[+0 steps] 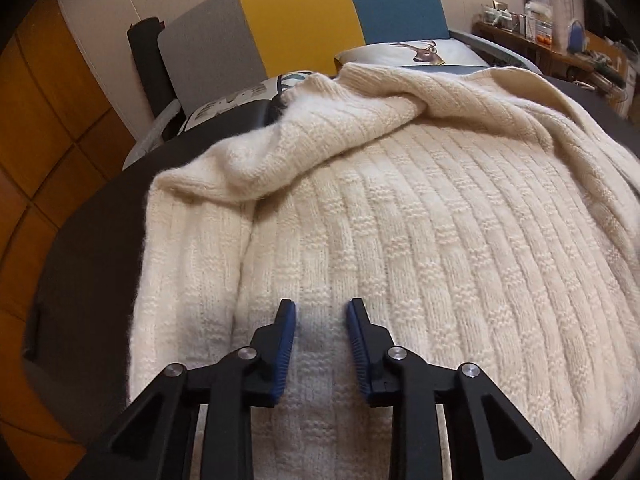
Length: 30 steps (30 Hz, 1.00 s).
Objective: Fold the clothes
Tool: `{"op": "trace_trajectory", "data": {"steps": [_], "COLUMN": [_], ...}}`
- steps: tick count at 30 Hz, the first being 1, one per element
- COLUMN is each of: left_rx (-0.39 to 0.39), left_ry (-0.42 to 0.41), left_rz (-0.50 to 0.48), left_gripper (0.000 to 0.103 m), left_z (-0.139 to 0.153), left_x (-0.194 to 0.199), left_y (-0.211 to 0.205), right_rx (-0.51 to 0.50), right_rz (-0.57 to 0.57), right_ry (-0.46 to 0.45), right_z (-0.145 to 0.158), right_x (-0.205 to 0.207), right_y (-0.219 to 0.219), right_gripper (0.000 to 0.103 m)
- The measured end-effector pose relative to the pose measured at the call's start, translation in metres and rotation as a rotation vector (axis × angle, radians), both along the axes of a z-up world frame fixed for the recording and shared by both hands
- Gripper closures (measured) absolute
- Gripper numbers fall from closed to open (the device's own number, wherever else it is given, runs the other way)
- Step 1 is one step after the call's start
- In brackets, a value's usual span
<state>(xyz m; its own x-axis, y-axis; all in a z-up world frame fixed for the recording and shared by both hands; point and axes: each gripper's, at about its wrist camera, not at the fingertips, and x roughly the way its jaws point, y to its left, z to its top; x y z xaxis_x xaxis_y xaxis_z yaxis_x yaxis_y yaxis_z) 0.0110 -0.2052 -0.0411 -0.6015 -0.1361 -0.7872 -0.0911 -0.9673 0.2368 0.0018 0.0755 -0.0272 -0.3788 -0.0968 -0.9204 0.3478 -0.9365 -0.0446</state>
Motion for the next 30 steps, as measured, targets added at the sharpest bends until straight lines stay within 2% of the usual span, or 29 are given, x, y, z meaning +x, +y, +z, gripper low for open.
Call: {"op": "trace_trajectory", "data": {"steps": [3,5,8,9,10,12,14,15,17,21,24,27,28,29,30], "left_rx": [0.007,0.066,0.239,0.259,0.245,0.214,0.188,0.171,0.165,0.201,0.237,0.339,0.346,0.351,0.357], "left_ry": [-0.005,-0.030,-0.008,0.019,0.046,0.096,0.145,0.155,0.152,0.077,0.008,-0.029,-0.036,-0.043,-0.049], "left_rz": [-0.001,0.013,0.021,0.021,0.025,0.035,0.063,0.087,0.150,0.202,0.203,0.174,0.160,0.145,0.131], "left_gripper": [0.075,0.075,0.075,0.075,0.073,0.064,0.040,0.038,0.038,0.037,0.037,0.038,0.038,0.048,0.063], "left_z": [0.004,0.009,0.032,0.043,0.053,0.070,0.081,0.084,0.086,0.070,0.054,0.045,0.042,0.040,0.037], "left_x": [0.002,-0.014,-0.023,-0.024,-0.026,-0.031,-0.038,-0.039,-0.038,-0.029,-0.020,-0.008,-0.008,-0.008,-0.008], "left_y": [0.003,0.005,-0.007,-0.010,-0.013,-0.021,-0.040,-0.050,-0.078,-0.118,-0.133,-0.134,-0.130,-0.126,-0.121], "right_rx": [-0.049,-0.130,-0.201,-0.222,-0.226,-0.204,-0.126,-0.083,-0.045,-0.005,-0.025,-0.035,-0.035,-0.034,-0.032], "right_rz": [-0.021,-0.073,-0.084,-0.085,-0.067,-0.010,0.043,0.070,0.077,0.070,0.059,0.050,0.048,0.046,0.045], "right_ry": [0.004,0.056,0.119,0.141,0.148,0.155,0.153,0.151,0.119,0.064,0.078,0.073,0.073,0.074,0.076], "right_z": [0.009,0.023,0.040,0.045,0.048,0.047,0.037,0.031,0.016,-0.013,-0.015,-0.016,-0.017,-0.017,-0.017], "right_x": [-0.001,-0.003,-0.014,-0.018,-0.026,-0.040,-0.055,-0.062,-0.072,-0.089,-0.089,-0.089,-0.089,-0.089,-0.089], "right_y": [0.011,0.019,0.008,0.003,-0.009,-0.038,-0.067,-0.082,-0.092,-0.103,-0.101,-0.099,-0.099,-0.099,-0.099], "right_gripper": [0.073,0.073,0.073,0.071,0.071,0.071,0.071,0.071,0.071,0.071,0.070,0.070,0.070,0.070,0.070]}}
